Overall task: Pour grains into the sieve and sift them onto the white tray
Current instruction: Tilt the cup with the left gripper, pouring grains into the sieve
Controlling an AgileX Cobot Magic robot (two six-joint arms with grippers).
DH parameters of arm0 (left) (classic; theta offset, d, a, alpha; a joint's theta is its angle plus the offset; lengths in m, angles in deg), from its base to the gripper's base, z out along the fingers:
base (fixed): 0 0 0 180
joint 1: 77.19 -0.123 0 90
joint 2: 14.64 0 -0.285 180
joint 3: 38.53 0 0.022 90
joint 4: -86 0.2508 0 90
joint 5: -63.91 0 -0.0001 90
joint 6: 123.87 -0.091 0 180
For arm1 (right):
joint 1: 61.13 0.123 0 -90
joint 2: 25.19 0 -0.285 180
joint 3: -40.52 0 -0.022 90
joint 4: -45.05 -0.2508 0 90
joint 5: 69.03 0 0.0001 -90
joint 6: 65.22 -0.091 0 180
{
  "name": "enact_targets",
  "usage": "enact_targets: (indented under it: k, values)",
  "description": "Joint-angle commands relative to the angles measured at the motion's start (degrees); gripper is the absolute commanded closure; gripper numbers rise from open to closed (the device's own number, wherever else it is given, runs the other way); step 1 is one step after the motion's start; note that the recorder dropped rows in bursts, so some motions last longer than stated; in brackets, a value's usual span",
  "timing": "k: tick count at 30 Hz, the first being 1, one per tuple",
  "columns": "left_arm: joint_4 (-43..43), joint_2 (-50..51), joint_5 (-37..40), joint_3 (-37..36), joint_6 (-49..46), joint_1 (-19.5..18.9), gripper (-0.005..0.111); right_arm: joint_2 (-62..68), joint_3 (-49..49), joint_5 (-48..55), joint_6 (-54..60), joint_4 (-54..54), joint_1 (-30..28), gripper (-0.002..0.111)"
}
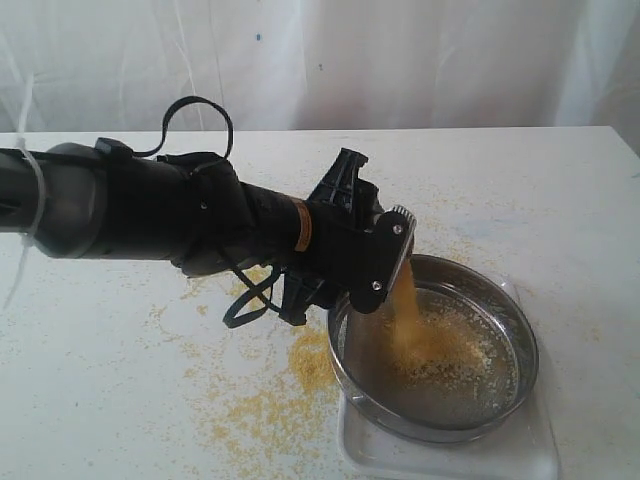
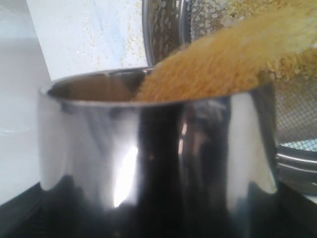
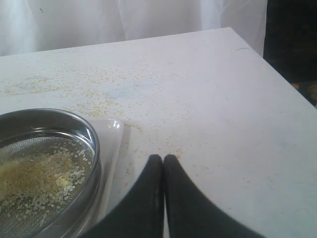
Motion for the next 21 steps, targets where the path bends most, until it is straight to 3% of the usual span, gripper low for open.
enact_targets:
  k: [1, 9, 14, 21]
  values:
    - [0.1, -2.2, -0.7, 0.4, 0.0, 0.2, 0.107, -0.3, -0.1, -0.3, 0.3, 0.3, -0.2, 0.108]
    - [0.4, -2.5, -0.6, 0.4, -0.1, 0.5, 0.107, -0.3, -0.1, -0.3, 0.3, 0.3, -0.2, 0.108]
    - [10.4, -2.5, 0.7, 0.4, -0.4, 3.8, 0.107, -0.3, -0.1, -0.3, 0.3, 0.3, -0.2, 0.108]
    - [10.6, -2.1, 3.9, 0.4, -3.0, 4.0, 0.107, -0.3, -0.1, -0.3, 0.3, 0.3, -0.2, 0.108]
